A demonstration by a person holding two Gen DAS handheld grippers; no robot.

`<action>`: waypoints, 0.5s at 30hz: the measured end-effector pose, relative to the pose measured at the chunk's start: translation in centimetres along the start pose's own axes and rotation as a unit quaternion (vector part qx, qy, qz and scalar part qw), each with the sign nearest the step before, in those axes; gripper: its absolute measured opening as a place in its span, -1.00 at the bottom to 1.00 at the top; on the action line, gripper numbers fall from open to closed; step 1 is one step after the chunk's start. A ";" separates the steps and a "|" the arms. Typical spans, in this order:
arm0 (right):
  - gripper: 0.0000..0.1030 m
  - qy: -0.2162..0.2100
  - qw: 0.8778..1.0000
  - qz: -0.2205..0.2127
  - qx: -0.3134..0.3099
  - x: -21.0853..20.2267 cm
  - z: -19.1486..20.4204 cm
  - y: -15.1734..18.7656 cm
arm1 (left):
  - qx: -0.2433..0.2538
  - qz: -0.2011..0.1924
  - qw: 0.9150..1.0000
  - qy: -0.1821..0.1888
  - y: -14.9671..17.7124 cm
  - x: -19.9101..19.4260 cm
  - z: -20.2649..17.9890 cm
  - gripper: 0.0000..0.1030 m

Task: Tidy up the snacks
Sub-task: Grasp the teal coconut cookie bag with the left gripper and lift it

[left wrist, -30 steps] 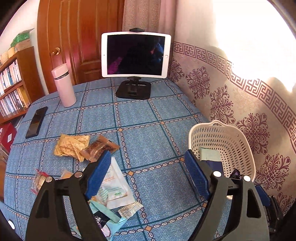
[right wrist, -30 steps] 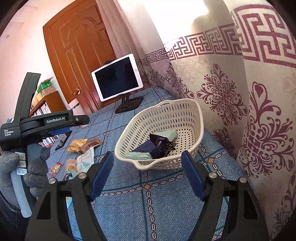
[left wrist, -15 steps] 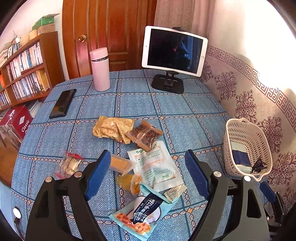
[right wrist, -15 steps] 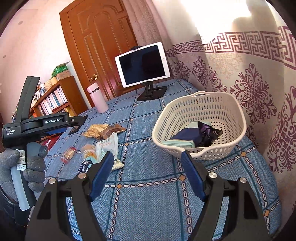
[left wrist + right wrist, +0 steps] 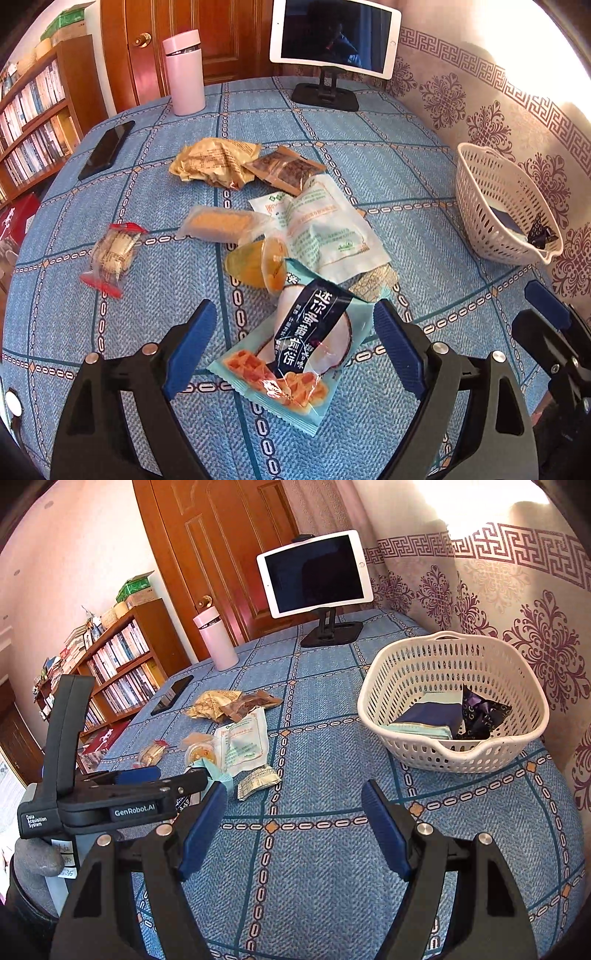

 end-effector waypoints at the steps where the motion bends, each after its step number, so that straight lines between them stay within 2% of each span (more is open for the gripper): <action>1: 0.47 0.000 1.000 0.002 0.000 0.2 0.1 0.1 | 0.002 0.004 1.000 0.001 0.2 0.3 0.0 0.71; 11: 0.47 0.004 1.000 0.015 -0.004 1.0 0.6 0.4 | 0.019 0.018 0.999 0.034 1.4 2.0 -0.4 0.73; 15: 0.47 0.004 1.000 0.019 -0.002 1.3 0.6 0.4 | 0.025 0.020 0.999 0.028 1.4 2.7 -0.3 0.73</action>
Point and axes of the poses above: each gripper's, at about its wrist camera, not at the fingertips, and x roughly the way its jaws point, z to its left, y to its underside, the point moved 6 cm from there along x, roughly the way its jaws point, and after that the axes turned 1 degree about x, right-handed, at the moved point
